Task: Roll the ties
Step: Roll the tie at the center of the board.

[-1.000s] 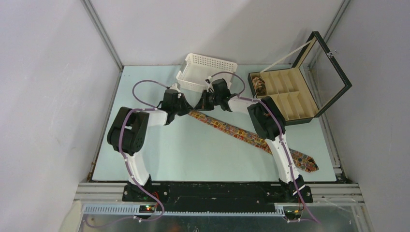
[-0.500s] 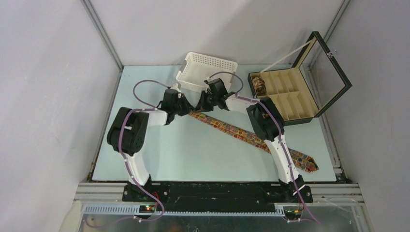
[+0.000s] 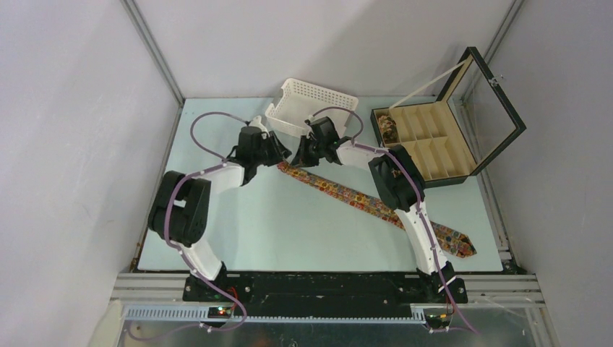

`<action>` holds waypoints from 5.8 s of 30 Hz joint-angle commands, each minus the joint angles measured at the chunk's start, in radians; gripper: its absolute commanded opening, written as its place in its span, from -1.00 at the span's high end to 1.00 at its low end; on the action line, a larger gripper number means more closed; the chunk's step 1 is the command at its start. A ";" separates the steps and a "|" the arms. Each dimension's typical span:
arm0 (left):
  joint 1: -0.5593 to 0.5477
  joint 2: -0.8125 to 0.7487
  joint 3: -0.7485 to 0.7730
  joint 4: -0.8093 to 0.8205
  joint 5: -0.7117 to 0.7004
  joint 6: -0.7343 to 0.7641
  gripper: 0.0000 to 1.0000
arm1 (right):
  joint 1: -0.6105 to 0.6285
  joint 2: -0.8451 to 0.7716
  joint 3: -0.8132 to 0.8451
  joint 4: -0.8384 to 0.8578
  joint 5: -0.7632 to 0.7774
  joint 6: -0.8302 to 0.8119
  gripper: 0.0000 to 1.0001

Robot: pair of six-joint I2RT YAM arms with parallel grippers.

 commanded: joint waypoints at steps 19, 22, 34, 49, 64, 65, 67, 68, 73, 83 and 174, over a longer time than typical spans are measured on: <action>0.054 -0.118 -0.187 0.057 -0.055 -0.240 0.05 | 0.011 0.003 0.016 -0.079 0.011 -0.002 1.00; 0.059 -0.093 -0.178 0.081 -0.046 -0.248 0.04 | 0.011 0.004 0.016 -0.078 0.012 -0.002 1.00; 0.067 -0.024 -0.121 0.111 -0.019 -0.259 0.14 | 0.009 0.003 0.018 -0.079 0.011 -0.004 1.00; 0.069 -0.011 -0.136 0.120 -0.008 -0.264 0.14 | 0.006 0.003 0.018 -0.079 0.009 -0.004 1.00; 0.069 -0.069 -0.159 0.079 -0.028 -0.248 0.13 | 0.005 0.003 0.018 -0.079 0.007 -0.001 1.00; 0.068 -0.066 -0.158 0.083 -0.027 -0.250 0.14 | 0.004 0.003 0.018 -0.079 0.007 -0.001 1.00; 0.069 -0.056 -0.156 0.091 -0.021 -0.256 0.14 | 0.005 0.003 0.019 -0.078 0.007 -0.001 1.00; 0.067 -0.053 -0.155 0.094 -0.018 -0.258 0.14 | 0.005 0.003 0.018 -0.077 0.007 -0.001 1.00; 0.068 -0.034 -0.153 0.106 -0.011 -0.263 0.17 | 0.005 0.003 0.019 -0.078 0.008 -0.001 1.00; 0.068 -0.001 -0.136 0.113 -0.002 -0.263 0.21 | 0.005 0.004 0.019 -0.079 0.007 -0.001 1.00; -0.401 0.033 -0.024 0.041 -0.938 0.386 1.00 | -0.149 -0.519 -0.445 0.169 0.028 -0.074 0.33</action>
